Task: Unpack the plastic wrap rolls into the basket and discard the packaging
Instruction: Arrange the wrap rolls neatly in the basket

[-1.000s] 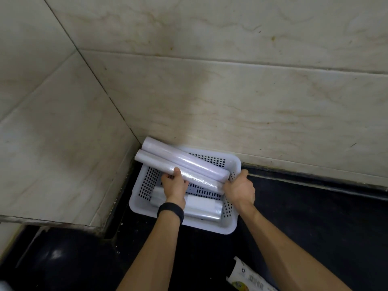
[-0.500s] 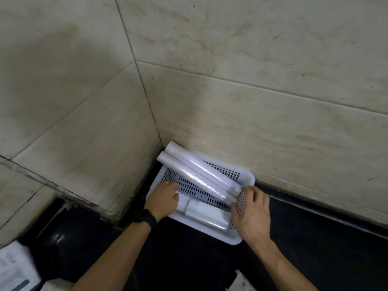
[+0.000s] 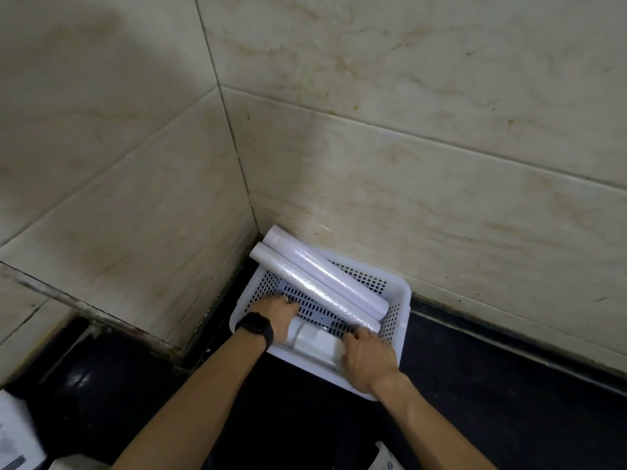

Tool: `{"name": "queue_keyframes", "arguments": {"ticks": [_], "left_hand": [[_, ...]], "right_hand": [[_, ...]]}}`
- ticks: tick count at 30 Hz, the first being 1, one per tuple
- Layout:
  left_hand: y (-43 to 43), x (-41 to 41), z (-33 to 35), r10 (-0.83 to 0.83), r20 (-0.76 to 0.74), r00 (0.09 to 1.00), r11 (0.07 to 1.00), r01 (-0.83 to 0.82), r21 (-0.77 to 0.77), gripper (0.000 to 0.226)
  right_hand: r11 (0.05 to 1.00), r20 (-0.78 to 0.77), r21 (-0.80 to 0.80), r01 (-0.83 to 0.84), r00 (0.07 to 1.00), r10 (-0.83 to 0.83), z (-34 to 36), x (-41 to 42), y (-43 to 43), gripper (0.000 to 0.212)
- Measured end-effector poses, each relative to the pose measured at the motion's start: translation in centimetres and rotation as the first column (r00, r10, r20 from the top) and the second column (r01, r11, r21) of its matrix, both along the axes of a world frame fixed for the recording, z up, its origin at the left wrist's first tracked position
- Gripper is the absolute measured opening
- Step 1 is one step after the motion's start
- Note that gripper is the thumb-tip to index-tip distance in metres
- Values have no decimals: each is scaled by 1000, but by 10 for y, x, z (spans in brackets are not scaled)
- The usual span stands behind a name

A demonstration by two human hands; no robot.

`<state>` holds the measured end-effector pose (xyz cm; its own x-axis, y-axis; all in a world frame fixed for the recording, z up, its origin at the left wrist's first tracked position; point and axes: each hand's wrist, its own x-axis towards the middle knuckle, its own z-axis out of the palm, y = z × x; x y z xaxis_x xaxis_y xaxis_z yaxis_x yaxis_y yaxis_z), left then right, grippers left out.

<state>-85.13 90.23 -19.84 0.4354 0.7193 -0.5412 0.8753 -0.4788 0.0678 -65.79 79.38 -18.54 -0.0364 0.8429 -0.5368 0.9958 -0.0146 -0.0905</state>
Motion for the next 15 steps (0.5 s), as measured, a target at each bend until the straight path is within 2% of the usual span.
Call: {"name": "queue_keyframes", "arguments": {"ticks": [4, 7, 12, 15], "left_hand": [[6, 6, 11, 42, -45, 998, 992, -48, -120, 35], [8, 11, 17, 55, -82, 995, 983, -69, -170, 35], [-1, 12, 16, -72, -198, 978, 996, 59, -74, 25], [1, 6, 29, -103, -157, 982, 986, 122, 115, 20]], "right_hand": [[1000, 16, -31, -7, 1000, 7, -1, 0, 1, 45], [998, -6, -48, -38, 999, 38, 1, 1, 0, 33], [998, -61, -16, -60, 996, 59, 6, 3, 0, 30], [998, -119, 25, -59, 991, 62, 12, 5, -2, 31]]}}
